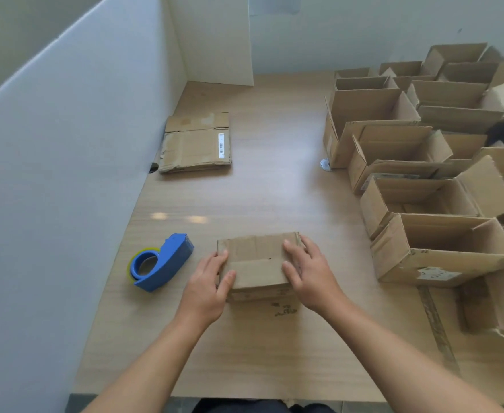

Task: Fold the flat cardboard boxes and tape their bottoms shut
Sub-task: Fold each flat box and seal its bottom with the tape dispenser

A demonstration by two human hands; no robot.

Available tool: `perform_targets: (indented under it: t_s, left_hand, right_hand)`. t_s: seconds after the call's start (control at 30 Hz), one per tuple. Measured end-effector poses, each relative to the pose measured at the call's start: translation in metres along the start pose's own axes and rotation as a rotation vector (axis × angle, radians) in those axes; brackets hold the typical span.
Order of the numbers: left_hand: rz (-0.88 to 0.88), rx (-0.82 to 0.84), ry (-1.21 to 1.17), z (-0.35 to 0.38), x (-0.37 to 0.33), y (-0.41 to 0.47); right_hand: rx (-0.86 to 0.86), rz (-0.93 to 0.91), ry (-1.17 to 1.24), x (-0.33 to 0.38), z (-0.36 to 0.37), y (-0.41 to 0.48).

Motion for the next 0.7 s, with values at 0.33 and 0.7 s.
perform_targets:
  t_s: [0.33, 0.7]
  left_hand:
    - [-0.005, 0.034, -0.072, -0.019, 0.018, 0.020]
    - [-0.291, 0.238, 0.560, -0.021, 0.120, 0.050]
  right_hand:
    - [0.035, -0.249, -0.332, 0.031, 0.022, 0.022]
    - [0.017, -0.211, -0.328, 0.031, 0.027, 0.022]
Point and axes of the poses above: each hand's wrist, its own y-axis towards the middle knuckle, its own z-axis out of the palm, x = y × z, the point moved 2 cm from there along y, towards the middle knuckle, and after that the axes turned 15 degrees about y, right-handed, at the moved point
